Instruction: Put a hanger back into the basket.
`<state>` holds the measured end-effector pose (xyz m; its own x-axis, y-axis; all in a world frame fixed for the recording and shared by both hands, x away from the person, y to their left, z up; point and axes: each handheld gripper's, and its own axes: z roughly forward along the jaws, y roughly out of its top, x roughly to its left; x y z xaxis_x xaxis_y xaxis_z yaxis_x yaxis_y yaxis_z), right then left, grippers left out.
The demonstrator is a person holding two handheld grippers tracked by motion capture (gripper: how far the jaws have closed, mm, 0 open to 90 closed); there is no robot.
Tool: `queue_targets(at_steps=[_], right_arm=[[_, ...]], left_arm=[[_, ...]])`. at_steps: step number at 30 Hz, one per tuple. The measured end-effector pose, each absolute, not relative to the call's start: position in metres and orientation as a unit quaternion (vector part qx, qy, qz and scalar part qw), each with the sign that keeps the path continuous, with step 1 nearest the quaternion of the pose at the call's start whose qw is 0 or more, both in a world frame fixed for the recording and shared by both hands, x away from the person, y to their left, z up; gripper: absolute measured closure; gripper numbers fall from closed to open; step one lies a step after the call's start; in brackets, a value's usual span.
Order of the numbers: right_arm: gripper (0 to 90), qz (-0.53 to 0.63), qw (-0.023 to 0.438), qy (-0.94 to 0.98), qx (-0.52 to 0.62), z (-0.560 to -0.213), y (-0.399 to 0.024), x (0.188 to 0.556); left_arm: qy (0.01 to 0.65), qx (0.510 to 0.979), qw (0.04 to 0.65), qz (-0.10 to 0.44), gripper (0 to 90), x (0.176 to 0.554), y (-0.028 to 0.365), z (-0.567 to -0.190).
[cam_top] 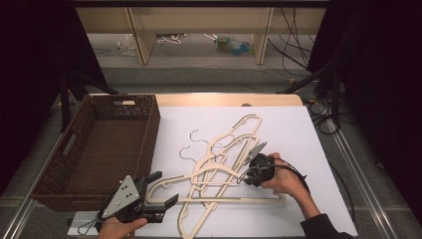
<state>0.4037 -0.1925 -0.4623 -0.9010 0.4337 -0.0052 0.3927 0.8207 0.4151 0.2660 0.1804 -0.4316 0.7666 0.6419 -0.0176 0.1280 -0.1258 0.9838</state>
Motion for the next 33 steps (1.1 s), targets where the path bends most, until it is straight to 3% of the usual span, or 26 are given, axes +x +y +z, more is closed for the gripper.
queue_targets(at_steps=[9, 21, 27, 33], right_arm=[[77.6, 0.198, 0.051, 0.961, 0.187, -0.462, -0.188, 0.405], [80.3, 0.184, 0.078, 0.97, 0.134, -0.445, -0.192, 0.397], [80.3, 0.177, 0.102, 0.972, 0.114, -0.432, -0.194, 0.385], [80.4, 0.183, 0.135, 0.968, 0.104, -0.418, -0.196, 0.37]], left_arm=[[0.271, 0.719, 0.605, 0.209, 16.4, 0.266, 0.18, -0.432], [0.268, 0.715, 0.611, 0.209, 16.6, 0.266, 0.174, -0.429], [0.252, 0.736, 0.594, 0.206, 16.7, 0.266, 0.15, -0.426], [0.262, 0.757, 0.569, 0.184, 17.4, 0.295, 0.114, -0.425]])
